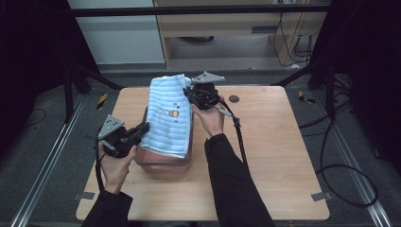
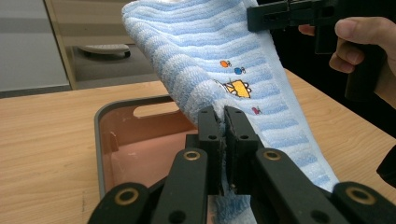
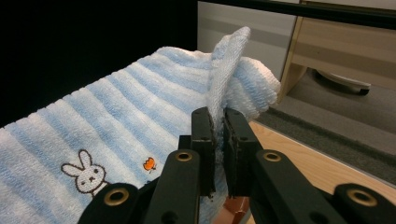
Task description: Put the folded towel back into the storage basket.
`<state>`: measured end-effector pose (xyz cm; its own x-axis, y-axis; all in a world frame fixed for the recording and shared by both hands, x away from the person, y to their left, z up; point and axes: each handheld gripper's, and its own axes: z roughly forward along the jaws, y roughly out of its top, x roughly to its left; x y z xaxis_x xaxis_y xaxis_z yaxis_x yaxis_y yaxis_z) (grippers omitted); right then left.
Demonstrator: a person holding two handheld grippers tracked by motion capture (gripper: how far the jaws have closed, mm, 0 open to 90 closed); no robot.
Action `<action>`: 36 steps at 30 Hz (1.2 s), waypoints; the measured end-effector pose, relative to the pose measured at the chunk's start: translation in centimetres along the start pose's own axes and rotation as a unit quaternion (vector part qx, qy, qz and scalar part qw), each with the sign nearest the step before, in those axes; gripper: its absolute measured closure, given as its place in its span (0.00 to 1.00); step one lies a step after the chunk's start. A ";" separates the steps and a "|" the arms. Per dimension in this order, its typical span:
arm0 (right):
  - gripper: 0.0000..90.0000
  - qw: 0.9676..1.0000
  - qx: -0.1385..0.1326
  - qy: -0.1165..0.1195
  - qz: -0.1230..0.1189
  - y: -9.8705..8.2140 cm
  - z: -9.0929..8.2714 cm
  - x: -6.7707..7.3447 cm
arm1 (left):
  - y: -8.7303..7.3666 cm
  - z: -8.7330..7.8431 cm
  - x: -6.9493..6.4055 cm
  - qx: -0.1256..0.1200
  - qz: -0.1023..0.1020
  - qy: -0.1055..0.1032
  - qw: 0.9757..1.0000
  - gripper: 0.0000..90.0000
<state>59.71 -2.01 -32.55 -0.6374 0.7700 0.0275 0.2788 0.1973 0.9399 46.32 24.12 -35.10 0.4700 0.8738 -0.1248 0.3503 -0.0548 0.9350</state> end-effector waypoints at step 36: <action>0.93 0.999 0.052 0.008 0.006 -4.9 5.2 -0.4 | -3.5 3.4 1.1 0.074 0.007 0.023 0.997 0.95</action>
<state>62.34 -0.17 -38.89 -0.6447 0.7631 0.0453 0.3590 0.2500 0.8992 48.37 23.62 -39.68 0.4400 0.8931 -0.0938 0.4604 -0.1347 0.8774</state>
